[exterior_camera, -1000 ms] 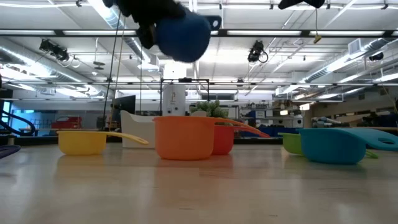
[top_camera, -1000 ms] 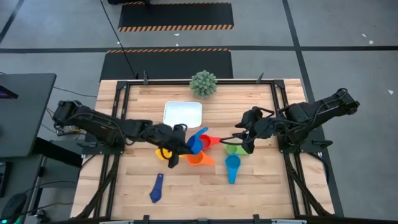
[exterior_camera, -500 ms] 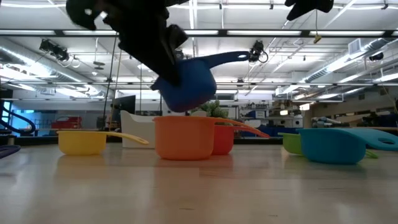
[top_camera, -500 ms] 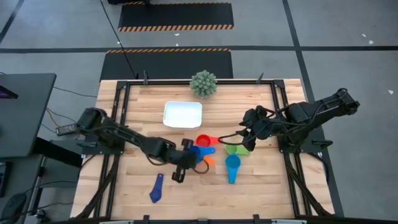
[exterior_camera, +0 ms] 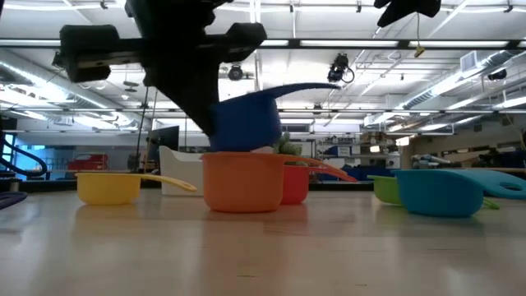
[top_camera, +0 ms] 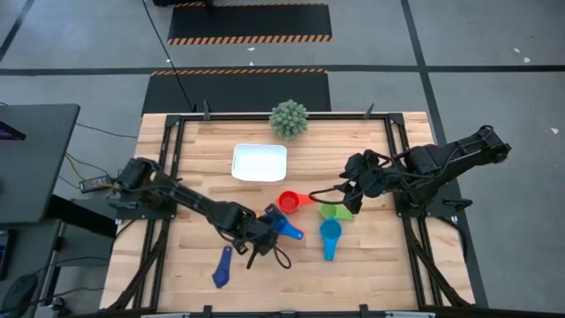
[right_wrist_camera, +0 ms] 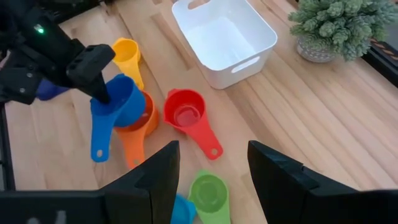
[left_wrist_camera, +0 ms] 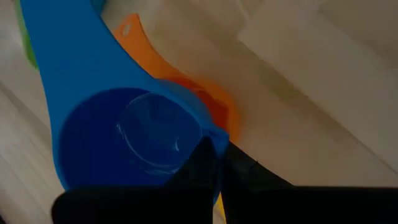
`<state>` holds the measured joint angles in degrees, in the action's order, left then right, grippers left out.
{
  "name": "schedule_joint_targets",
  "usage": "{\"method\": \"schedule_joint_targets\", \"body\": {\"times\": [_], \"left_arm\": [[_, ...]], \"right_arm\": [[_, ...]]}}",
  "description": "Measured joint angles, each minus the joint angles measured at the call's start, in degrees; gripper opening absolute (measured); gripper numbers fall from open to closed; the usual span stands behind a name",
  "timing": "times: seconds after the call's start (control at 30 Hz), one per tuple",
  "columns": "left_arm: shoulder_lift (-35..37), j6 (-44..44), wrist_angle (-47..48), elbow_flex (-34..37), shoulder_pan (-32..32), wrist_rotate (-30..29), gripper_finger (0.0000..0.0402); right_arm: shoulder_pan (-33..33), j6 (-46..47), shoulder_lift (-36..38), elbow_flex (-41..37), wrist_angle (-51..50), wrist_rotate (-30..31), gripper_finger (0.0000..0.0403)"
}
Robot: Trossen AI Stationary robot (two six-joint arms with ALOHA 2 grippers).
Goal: Nest measuring cups in basket
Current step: Stack the left light blue measuring cup on top of the orange measuring cup
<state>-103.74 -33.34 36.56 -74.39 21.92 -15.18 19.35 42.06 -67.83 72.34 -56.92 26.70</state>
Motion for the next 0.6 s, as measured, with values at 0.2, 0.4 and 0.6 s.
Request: {"method": "schedule_joint_targets", "body": {"times": [0.2,0.4,0.6], "left_arm": [[0.3,0.9,2.7,0.0,-0.1,1.5,0.0009],[-0.2,1.9,2.1,0.1,-0.1,1.9,0.001],[-0.2,5.9,2.1,0.1,-0.9,3.7,0.0055]], "right_arm": [[0.0,-0.1,0.0,0.0,1.5,0.9,0.0196],[0.0,0.0,0.0,0.0,2.6,0.9,0.0196],[0.0,0.2,0.0,0.0,3.7,0.9,0.0196]]}}
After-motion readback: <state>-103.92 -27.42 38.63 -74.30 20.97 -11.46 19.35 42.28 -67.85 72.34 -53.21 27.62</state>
